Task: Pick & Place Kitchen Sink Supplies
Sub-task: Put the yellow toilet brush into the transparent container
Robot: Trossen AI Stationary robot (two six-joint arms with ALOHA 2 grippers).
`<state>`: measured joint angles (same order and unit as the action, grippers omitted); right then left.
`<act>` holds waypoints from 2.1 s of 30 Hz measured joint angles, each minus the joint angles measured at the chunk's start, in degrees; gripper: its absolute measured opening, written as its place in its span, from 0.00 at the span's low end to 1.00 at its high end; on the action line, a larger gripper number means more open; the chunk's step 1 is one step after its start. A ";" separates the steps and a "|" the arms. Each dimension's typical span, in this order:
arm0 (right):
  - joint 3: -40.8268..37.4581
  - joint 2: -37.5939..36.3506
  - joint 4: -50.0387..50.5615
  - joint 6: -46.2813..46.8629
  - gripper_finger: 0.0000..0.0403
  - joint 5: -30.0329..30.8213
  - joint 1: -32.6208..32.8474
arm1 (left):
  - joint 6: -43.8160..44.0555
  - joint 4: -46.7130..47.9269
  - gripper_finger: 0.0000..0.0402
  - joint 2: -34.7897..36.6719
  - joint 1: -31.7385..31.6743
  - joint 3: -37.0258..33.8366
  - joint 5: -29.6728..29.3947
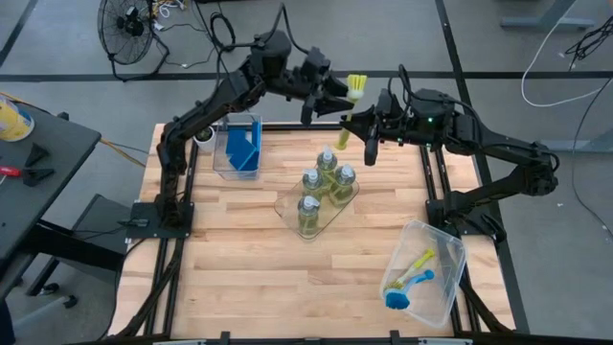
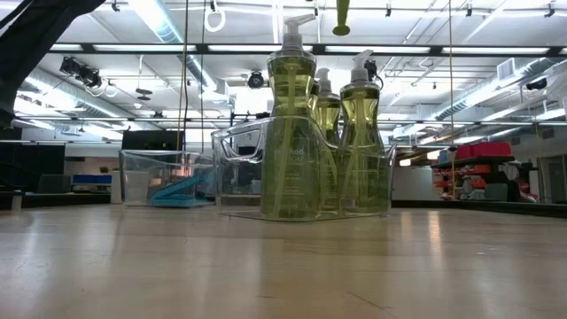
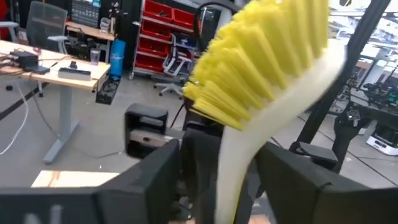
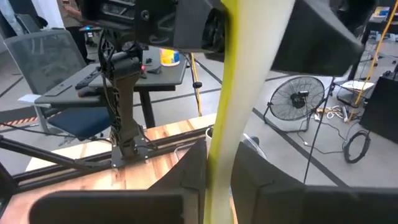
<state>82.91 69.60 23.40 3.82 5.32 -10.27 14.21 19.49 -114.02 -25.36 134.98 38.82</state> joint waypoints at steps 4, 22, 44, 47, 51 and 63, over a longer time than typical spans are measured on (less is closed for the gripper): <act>0.00 -0.17 0.72 0.17 0.12 0.16 -0.70 | -0.01 3.06 0.64 0.67 -2.12 -0.02 1.01; -0.04 -4.85 11.68 6.46 0.12 -0.37 -2.05 | -14.13 31.97 0.59 9.30 -11.21 0.03 -5.11; -0.04 -6.29 31.52 15.65 0.12 0.71 6.19 | -26.90 55.69 0.59 12.13 -11.02 0.02 -16.17; -0.04 -6.29 34.51 14.51 0.12 -2.23 9.06 | -26.90 55.69 0.59 12.13 -11.02 0.02 -16.15; -0.04 -6.27 37.35 13.40 0.12 -4.75 13.81 | -26.88 55.48 0.59 12.13 -11.01 0.02 -16.12; -0.04 -6.17 37.56 12.72 0.10 -4.89 29.53 | -26.84 55.34 0.59 12.13 -10.82 0.02 -16.11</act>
<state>82.87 63.43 60.96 16.54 0.44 19.27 -12.62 74.83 -101.89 -36.18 135.00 22.71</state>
